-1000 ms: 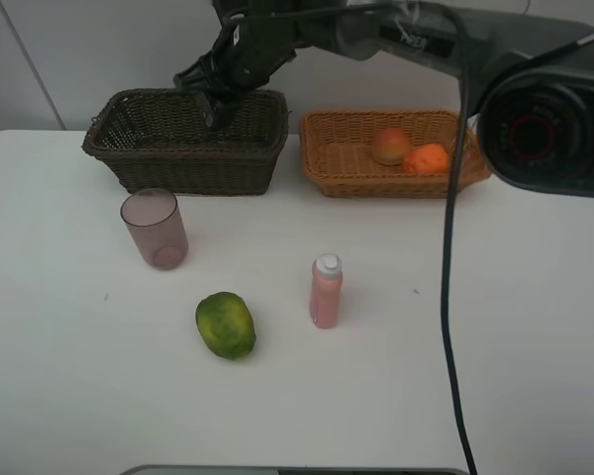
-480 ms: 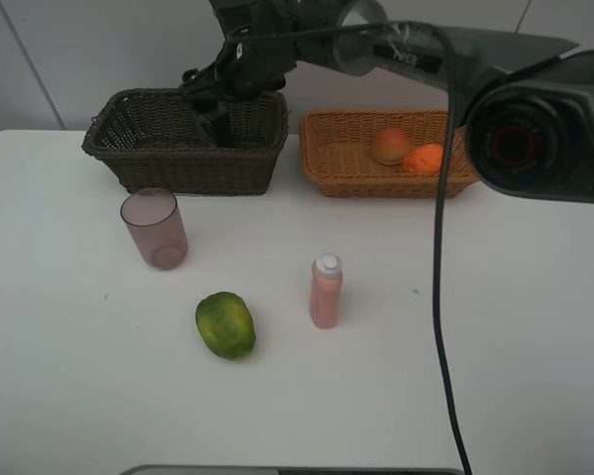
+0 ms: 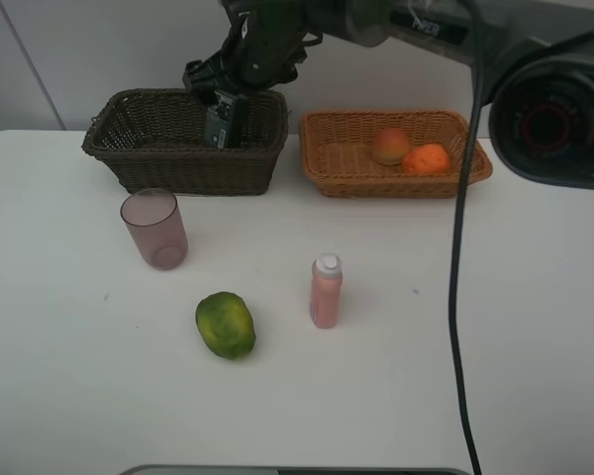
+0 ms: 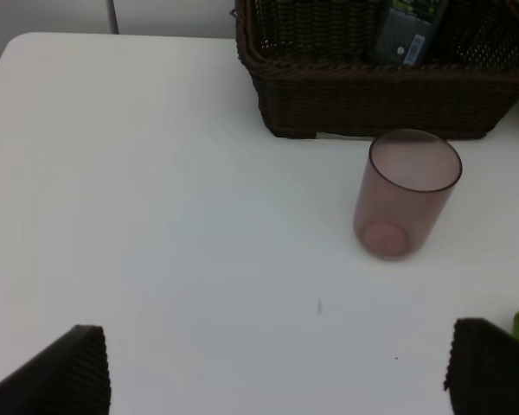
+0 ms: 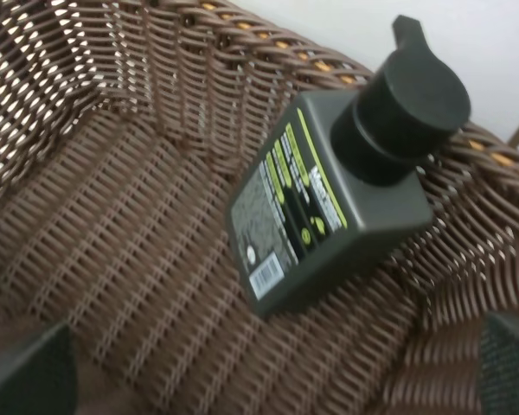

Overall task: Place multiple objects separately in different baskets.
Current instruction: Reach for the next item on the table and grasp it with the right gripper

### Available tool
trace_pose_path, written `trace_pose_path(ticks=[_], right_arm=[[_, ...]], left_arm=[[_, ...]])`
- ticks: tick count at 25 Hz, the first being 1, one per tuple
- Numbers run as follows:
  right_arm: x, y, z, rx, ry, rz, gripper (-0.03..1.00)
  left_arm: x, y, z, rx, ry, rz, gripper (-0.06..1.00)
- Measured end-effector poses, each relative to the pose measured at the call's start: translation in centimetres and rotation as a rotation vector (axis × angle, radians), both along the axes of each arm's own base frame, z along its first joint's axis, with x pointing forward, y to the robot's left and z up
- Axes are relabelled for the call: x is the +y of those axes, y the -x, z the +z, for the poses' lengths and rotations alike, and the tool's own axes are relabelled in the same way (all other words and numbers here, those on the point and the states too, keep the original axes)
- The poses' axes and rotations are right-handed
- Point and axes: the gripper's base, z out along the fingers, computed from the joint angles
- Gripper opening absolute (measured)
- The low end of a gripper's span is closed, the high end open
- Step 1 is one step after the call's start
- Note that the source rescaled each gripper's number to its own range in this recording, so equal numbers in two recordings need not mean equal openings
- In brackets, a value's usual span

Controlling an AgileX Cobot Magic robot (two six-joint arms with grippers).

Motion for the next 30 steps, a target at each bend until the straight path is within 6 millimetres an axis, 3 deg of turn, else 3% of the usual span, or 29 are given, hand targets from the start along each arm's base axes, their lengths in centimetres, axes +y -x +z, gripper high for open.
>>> trace_pose_path(ticks=[6, 13, 21, 25, 30], right_arm=[[-1.2, 1.7, 2.3, 0.101, 0.081, -0.017, 0.95], [-1.5, 4.4, 2.7, 0.267, 0.221, -0.017, 0.95], [-1.0, 6.4, 3.4, 0.301, 0.238, -0.005, 0.95], [-2.5, 8.1, 3.5, 0.345, 0.276, -0.007, 0.95], [-5.9, 11.7, 2.5, 0.435, 0.326, -0.051, 0.95]], left_arm=[[0.0, 0.0, 0.0, 0.0, 0.0, 0.0, 1.0], [0.0, 0.0, 0.0, 0.0, 0.0, 0.0, 1.0], [0.0, 0.0, 0.0, 0.0, 0.0, 0.0, 1.0], [0.0, 0.0, 0.0, 0.0, 0.0, 0.0, 1.0], [0.0, 0.0, 0.0, 0.0, 0.0, 0.0, 1.0]])
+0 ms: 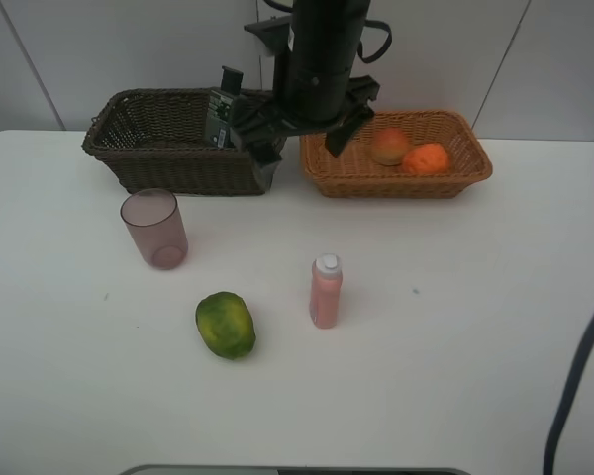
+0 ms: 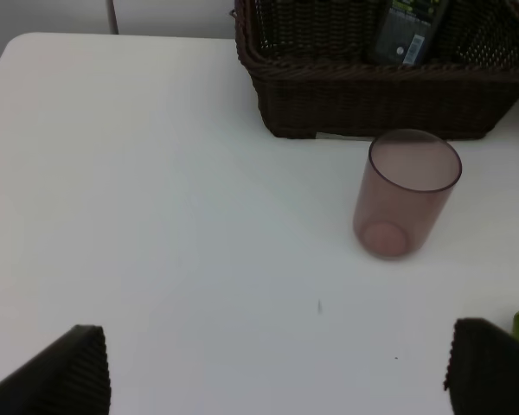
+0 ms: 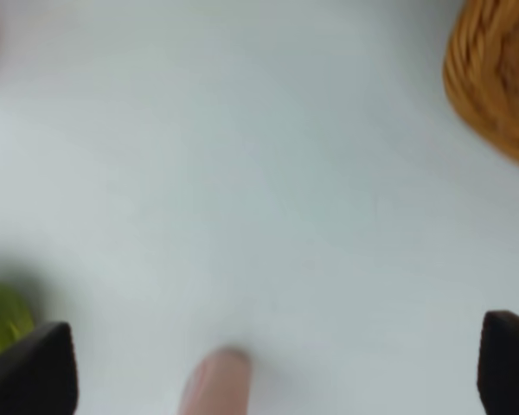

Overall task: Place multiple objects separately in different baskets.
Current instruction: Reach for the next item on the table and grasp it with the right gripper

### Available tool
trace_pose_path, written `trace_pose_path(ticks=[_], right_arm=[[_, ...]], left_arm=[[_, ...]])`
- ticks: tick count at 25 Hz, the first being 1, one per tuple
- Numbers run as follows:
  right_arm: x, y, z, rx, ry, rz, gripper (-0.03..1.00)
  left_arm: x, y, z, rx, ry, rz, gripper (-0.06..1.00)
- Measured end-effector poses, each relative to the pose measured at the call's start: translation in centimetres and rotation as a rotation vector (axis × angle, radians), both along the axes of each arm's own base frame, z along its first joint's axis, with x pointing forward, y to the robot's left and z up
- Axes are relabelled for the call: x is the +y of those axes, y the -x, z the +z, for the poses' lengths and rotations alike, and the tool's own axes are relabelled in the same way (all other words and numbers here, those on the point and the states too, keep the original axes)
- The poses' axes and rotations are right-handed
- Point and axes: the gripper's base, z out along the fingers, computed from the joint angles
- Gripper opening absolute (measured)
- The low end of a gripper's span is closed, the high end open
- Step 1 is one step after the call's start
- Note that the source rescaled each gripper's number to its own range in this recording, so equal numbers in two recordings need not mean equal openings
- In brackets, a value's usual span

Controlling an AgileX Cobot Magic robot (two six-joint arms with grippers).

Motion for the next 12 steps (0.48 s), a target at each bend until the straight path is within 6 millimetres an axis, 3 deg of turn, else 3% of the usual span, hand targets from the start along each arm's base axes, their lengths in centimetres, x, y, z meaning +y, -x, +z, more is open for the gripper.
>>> trace_pose_path(ticks=[7, 12], right_arm=[[-4.5, 3.0, -2.5, 0.031, -0.026, -0.197, 0.95], [-5.7, 3.9, -5.4, 0.059, -0.031, -0.288, 0.95]], left_arm=[[0.0, 0.0, 0.0, 0.0, 0.0, 0.0, 1.0], [0.0, 0.0, 0.0, 0.0, 0.0, 0.0, 1.0]])
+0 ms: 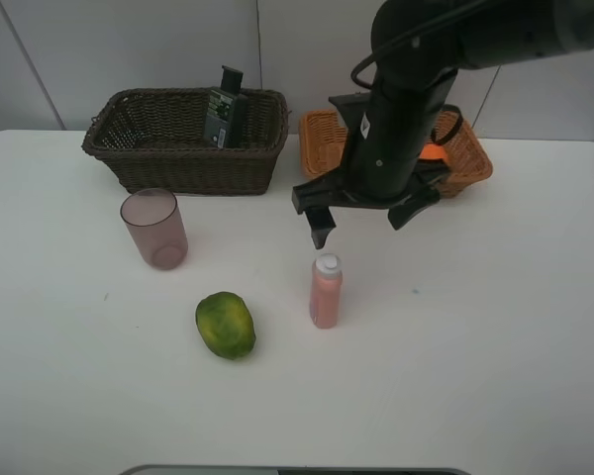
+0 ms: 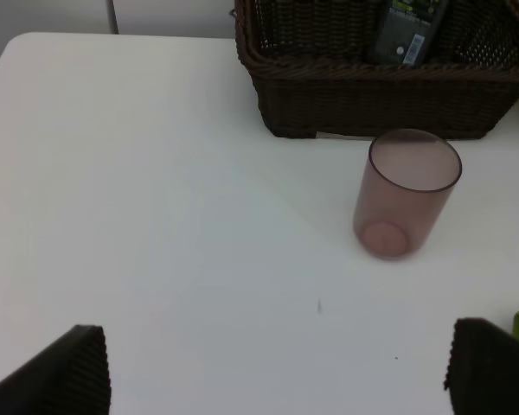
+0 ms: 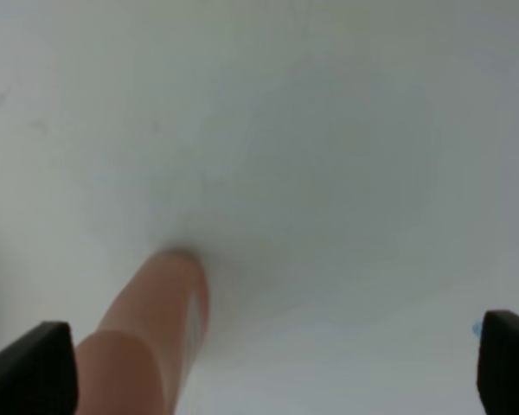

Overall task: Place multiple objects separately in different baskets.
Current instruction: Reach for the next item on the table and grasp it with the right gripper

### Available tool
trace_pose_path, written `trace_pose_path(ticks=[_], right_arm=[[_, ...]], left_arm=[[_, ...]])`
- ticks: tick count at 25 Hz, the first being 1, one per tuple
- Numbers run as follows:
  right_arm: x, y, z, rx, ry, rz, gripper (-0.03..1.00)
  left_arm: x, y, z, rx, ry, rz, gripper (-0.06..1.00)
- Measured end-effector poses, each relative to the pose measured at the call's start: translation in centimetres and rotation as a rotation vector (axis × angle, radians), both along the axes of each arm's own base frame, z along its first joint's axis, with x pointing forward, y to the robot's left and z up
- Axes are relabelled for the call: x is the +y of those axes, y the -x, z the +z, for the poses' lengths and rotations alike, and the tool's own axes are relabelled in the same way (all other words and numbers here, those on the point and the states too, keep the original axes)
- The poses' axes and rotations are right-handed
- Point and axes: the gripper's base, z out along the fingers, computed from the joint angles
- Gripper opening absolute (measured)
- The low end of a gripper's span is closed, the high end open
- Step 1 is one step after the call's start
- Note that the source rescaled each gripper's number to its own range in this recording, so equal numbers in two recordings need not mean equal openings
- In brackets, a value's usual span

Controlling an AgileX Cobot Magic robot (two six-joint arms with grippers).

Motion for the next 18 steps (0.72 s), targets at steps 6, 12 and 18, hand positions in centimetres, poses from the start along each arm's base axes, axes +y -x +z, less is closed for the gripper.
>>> trace_pose_path(ticks=[6, 12, 18], right_arm=[[0.2, 0.6, -1.5, 0.015, -0.073, -0.049, 0.95], [0.6, 0.5, -3.2, 0.063, -0.073, -0.07, 0.95], [1.3, 1.0, -3.7, 0.081, -0.073, -0.057, 0.95]], left_arm=[[0.0, 0.0, 0.0, 0.0, 0.0, 0.0, 1.0], [0.0, 0.0, 0.0, 0.0, 0.0, 0.0, 1.0], [0.0, 0.0, 0.0, 0.0, 0.0, 0.0, 1.0]])
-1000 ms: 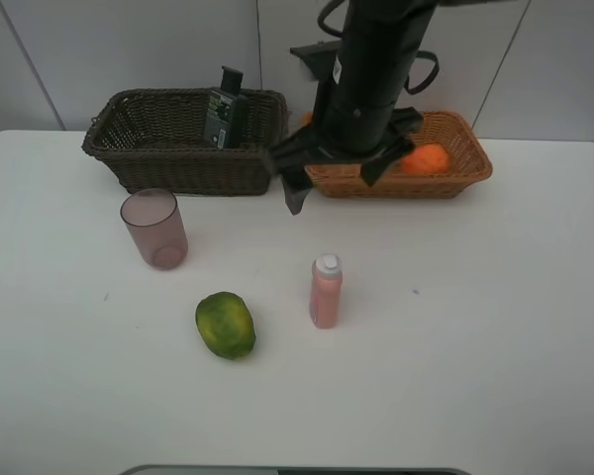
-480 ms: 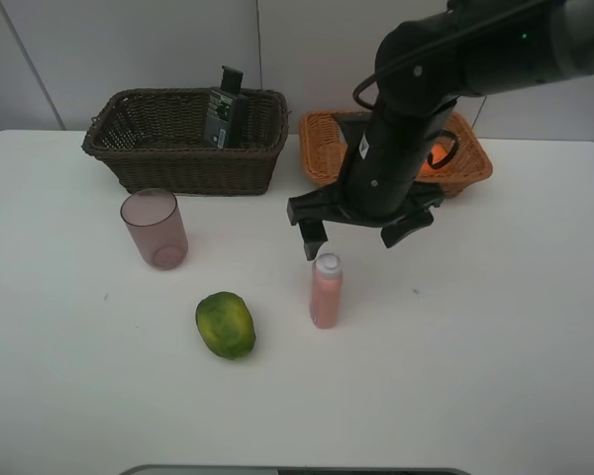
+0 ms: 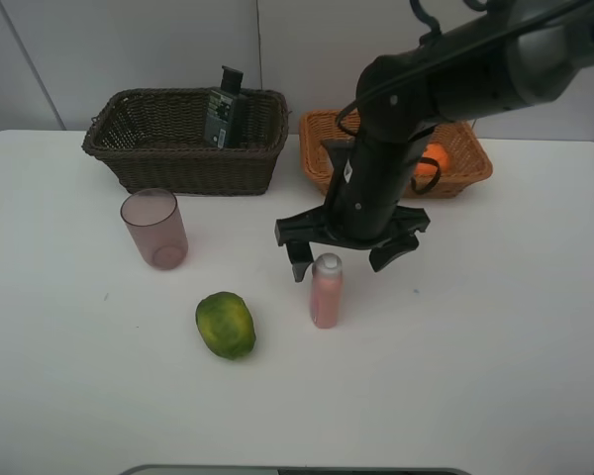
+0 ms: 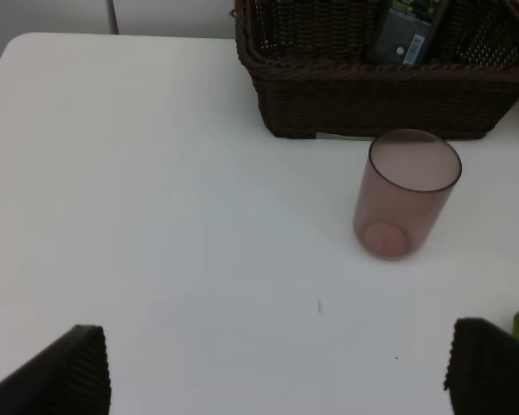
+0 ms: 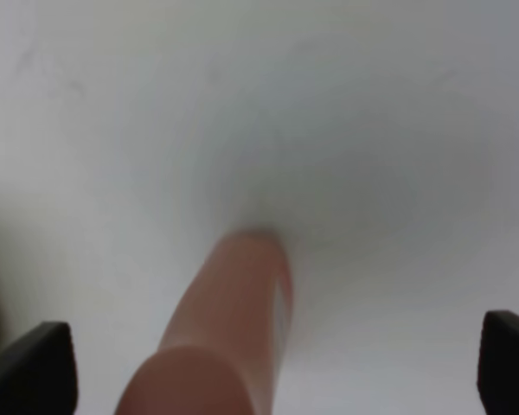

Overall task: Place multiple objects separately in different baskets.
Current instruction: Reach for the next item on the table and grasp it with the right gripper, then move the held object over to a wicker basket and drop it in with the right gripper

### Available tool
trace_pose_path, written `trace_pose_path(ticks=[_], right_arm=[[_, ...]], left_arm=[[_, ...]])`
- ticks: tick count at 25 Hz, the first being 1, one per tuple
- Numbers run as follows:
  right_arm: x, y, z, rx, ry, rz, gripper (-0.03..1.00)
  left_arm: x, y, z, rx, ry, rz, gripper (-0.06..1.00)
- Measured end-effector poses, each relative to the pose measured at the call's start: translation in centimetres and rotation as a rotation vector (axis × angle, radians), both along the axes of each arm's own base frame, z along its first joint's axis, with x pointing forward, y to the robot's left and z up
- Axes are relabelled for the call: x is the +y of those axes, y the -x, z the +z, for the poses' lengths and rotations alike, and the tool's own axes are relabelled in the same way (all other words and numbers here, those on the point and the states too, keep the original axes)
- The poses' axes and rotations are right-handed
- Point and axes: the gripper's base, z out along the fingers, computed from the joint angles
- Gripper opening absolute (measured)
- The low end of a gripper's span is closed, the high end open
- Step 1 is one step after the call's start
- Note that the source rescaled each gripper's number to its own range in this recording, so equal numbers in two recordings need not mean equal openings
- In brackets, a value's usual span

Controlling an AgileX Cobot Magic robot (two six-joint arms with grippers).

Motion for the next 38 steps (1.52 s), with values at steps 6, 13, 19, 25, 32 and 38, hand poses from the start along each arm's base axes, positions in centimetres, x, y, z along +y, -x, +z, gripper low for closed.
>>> trace_pose_path(ticks=[6, 13, 19, 25, 32, 38], right_arm=[[0.6, 0.4, -1.0, 0.029, 0.017, 0.014, 0.95], [0.8, 0.6, -1.3, 0.04, 0.022, 0.019, 0.49], [0.7, 0.7, -1.3, 0.049, 0.023, 0.015, 0.0], [0.7, 0.7, -1.3, 0.051, 0.022, 0.014, 0.0], [0.8, 0.8, -1.3, 0.055, 0.019, 0.01, 0.0], [0.9, 0.6, 0.0, 0.04, 0.011, 0.013, 0.0]], left_arm=[[0.0, 0.0, 0.0, 0.0, 0.0, 0.0, 1.0], [0.0, 0.0, 0.0, 0.0, 0.0, 0.0, 1.0], [0.0, 0.0, 0.0, 0.0, 0.0, 0.0, 1.0], [0.0, 0.0, 0.0, 0.0, 0.0, 0.0, 1.0], [0.0, 0.0, 0.0, 0.0, 0.0, 0.0, 1.0], [0.0, 0.0, 0.0, 0.0, 0.0, 0.0, 1.0]])
